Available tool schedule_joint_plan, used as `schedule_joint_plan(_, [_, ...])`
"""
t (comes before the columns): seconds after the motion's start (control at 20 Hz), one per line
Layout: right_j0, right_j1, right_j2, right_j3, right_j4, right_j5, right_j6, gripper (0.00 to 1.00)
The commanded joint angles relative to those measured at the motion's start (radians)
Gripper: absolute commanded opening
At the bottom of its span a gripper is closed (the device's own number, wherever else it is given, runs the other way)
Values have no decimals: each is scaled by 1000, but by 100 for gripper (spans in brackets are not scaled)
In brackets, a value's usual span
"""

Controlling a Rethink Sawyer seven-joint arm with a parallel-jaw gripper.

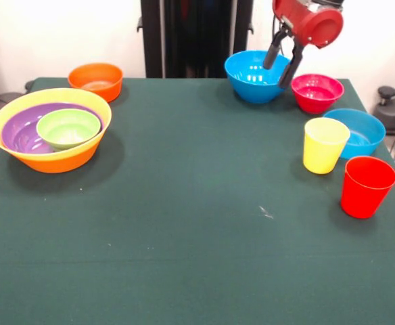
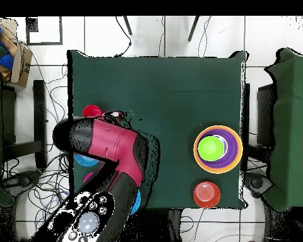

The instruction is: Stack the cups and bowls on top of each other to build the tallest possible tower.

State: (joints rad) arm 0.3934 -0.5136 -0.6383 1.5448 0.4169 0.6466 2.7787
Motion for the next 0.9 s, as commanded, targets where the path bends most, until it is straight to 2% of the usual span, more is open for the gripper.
schedule_joint_plan(0.05, [10, -29, 70, 130, 18, 13, 176, 100])
schedule_joint_plan(0.45, [8, -69, 71, 201, 5, -33, 150, 100])
schedule_joint_plan(0.9, [-53, -154, 105, 319, -20, -128, 57, 100])
